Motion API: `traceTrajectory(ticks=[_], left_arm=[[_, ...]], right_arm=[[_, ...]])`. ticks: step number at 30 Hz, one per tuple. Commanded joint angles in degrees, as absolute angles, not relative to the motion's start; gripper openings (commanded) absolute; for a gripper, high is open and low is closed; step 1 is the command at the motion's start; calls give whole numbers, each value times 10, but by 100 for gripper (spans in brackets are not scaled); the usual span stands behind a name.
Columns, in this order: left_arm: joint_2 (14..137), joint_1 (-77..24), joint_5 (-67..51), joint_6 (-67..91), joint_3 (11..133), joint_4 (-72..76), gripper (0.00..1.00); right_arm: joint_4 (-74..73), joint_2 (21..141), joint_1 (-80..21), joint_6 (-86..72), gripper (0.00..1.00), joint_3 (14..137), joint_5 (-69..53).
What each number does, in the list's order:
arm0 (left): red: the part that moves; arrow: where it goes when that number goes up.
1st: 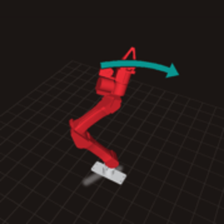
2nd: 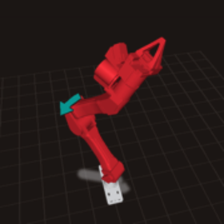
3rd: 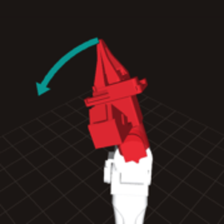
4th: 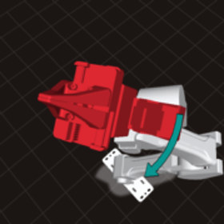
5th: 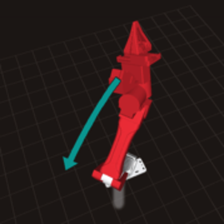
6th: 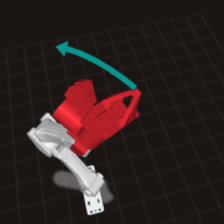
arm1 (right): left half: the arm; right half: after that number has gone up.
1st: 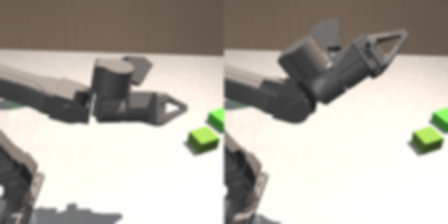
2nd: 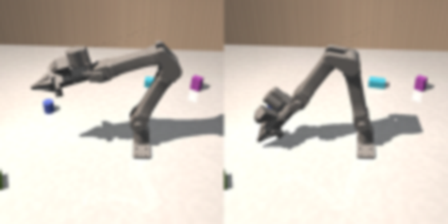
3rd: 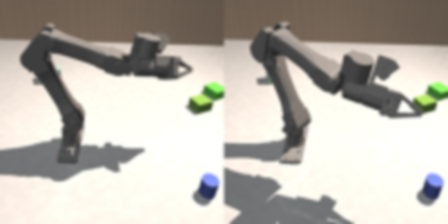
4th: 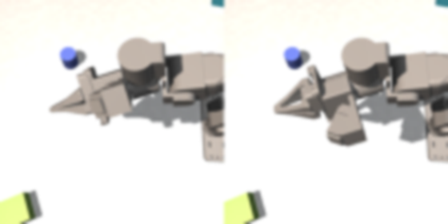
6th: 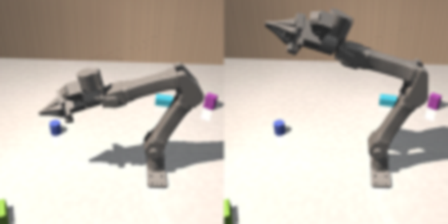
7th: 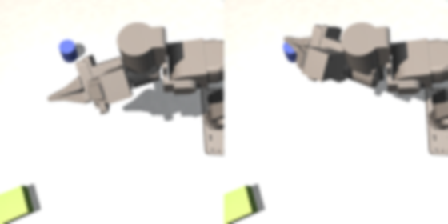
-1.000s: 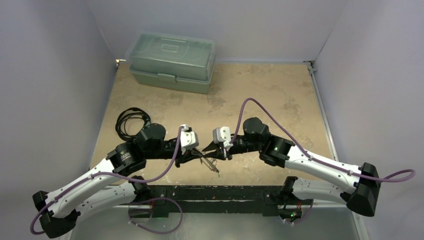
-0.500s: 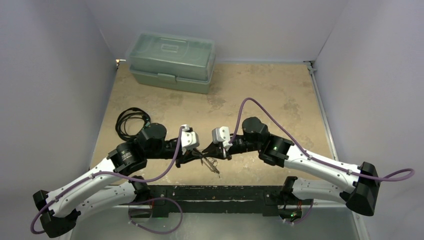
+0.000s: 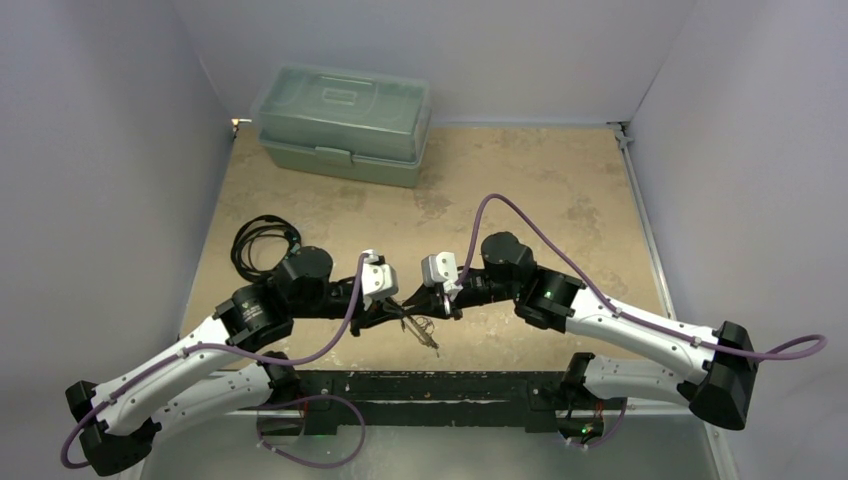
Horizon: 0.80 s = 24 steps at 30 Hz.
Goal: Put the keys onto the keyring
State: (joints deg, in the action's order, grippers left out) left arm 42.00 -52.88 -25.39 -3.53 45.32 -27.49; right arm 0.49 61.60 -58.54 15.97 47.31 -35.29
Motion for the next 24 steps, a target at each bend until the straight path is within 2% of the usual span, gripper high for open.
traceTrajectory(ticks=[1, 4, 7, 11, 16, 21, 24], left_arm=[[411, -529, -269, -24, 461, -234, 0], [409, -529, -268, -24, 461, -233, 0], [407, -530, -268, -23, 459, -230, 0], [405, -529, -260, -22, 457, -227, 1], [394, -529, -238, -15, 458, -223, 31], [364, -529, -215, -5, 447, -207, 55], [332, -528, -212, -5, 429, -182, 57]], right_arm=[[4, 619, -587, 163, 17, 498, -367], [2, 620, -587, 163, 11, 499, -371], [2, 622, -587, 164, 1, 501, -382], [2, 615, -587, 167, 0, 498, -394], [25, 593, -587, 160, 0, 485, -390], [37, 577, -587, 157, 0, 476, -375], [42, 572, -587, 156, 0, 473, -369]])
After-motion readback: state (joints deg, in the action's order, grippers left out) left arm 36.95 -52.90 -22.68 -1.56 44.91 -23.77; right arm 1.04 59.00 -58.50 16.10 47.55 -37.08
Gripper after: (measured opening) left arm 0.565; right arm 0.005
